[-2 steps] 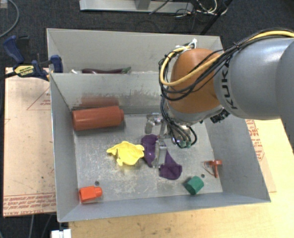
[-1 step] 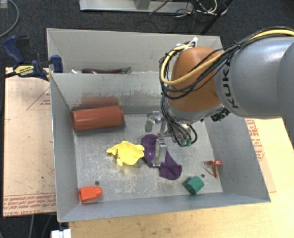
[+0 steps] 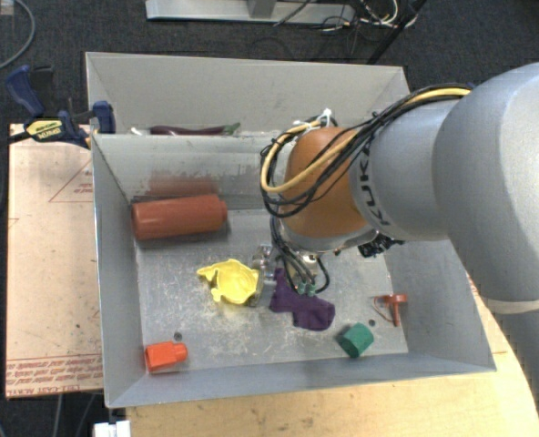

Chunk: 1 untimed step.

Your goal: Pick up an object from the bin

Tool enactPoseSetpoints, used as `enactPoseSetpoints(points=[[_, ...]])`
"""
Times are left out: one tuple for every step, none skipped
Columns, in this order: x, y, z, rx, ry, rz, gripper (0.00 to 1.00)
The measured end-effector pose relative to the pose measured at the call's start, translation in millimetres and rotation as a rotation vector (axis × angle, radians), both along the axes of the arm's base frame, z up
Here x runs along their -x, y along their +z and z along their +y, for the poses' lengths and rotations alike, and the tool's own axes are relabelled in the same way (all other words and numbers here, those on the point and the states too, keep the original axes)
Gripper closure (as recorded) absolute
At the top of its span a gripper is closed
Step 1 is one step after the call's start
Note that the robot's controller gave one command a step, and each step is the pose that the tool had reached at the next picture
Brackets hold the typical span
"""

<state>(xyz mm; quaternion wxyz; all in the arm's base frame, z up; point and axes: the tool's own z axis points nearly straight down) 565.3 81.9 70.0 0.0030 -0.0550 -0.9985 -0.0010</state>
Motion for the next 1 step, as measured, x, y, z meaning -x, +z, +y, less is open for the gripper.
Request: enactPoseSetpoints(points=[[0.0,0.0,-0.1,0.0,-0.001,0.0,1.0]])
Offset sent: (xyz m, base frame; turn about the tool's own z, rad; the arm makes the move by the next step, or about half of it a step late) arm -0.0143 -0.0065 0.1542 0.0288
